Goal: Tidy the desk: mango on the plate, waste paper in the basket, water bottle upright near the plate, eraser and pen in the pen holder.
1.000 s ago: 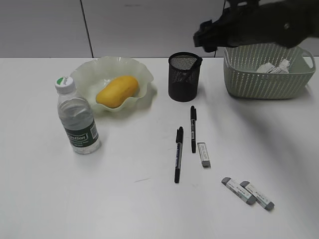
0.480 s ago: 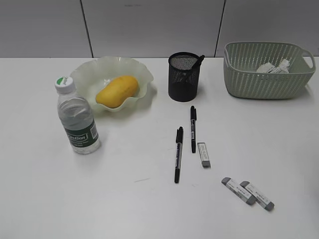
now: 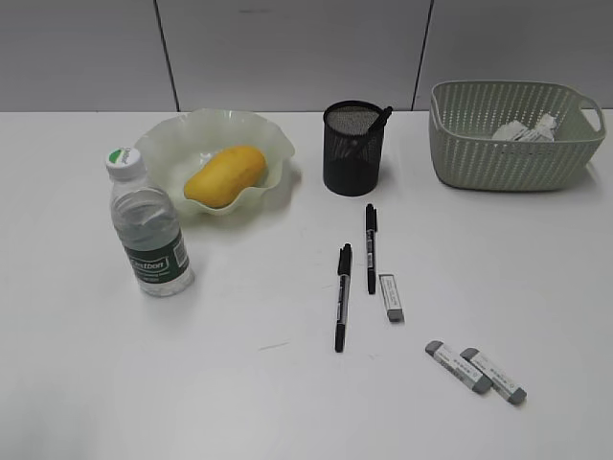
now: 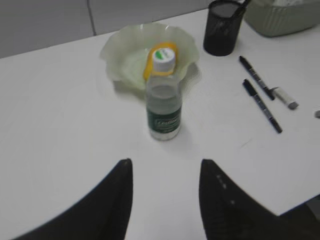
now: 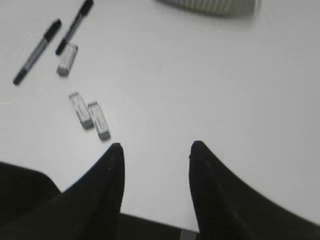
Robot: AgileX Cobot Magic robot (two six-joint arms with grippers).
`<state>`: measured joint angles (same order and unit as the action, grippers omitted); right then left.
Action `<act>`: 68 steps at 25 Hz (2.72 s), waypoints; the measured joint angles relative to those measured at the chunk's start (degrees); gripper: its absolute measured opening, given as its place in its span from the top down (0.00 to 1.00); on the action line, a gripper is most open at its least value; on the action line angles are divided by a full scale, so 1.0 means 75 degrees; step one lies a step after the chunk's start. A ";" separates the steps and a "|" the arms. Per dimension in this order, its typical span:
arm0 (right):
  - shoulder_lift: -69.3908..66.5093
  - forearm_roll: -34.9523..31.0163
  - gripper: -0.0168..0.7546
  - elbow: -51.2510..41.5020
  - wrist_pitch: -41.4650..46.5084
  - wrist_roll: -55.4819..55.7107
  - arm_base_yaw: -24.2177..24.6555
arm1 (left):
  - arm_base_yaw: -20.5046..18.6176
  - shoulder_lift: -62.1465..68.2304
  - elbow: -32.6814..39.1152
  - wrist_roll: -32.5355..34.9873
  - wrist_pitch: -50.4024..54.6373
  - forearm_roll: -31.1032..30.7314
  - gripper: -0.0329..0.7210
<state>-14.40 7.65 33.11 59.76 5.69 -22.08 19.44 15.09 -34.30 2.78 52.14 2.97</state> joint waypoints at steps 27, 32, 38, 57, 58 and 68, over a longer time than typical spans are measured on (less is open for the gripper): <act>0.1396 -0.0002 0.59 -0.0514 -0.0050 -0.0052 -0.0024 | 0.3219 1.3148 -0.7029 -0.1022 -0.1817 0.0398 0.36; 0.1396 -0.0002 0.59 -0.0514 -0.0050 -0.0052 -0.0024 | 0.3219 1.4447 -0.7932 -0.2281 -0.1602 -0.0259 0.36; 0.1396 -0.0002 0.59 -0.0514 -0.0050 -0.0052 -0.0024 | 0.3249 1.5122 -0.8240 -0.2786 -0.1682 -0.0528 0.36; 0.1396 -0.0002 0.59 -0.0514 -0.0050 -0.0052 -0.0024 | 0.3730 1.5615 -0.8292 -0.3182 -0.2031 -0.2050 0.82; 0.1396 -0.0002 0.59 -0.0514 -0.0050 -0.0052 -0.0024 | 0.3730 1.5543 -0.8292 -0.3182 -0.2087 -0.2050 0.82; 0.1396 -0.0002 0.59 -0.0514 -0.0050 -0.0052 -0.0024 | 0.3175 1.3539 -0.8299 -0.3182 -0.6563 -0.2877 0.82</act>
<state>-3.93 7.64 29.26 59.38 5.30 -22.26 43.25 116.63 -96.54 -21.09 2.91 -18.61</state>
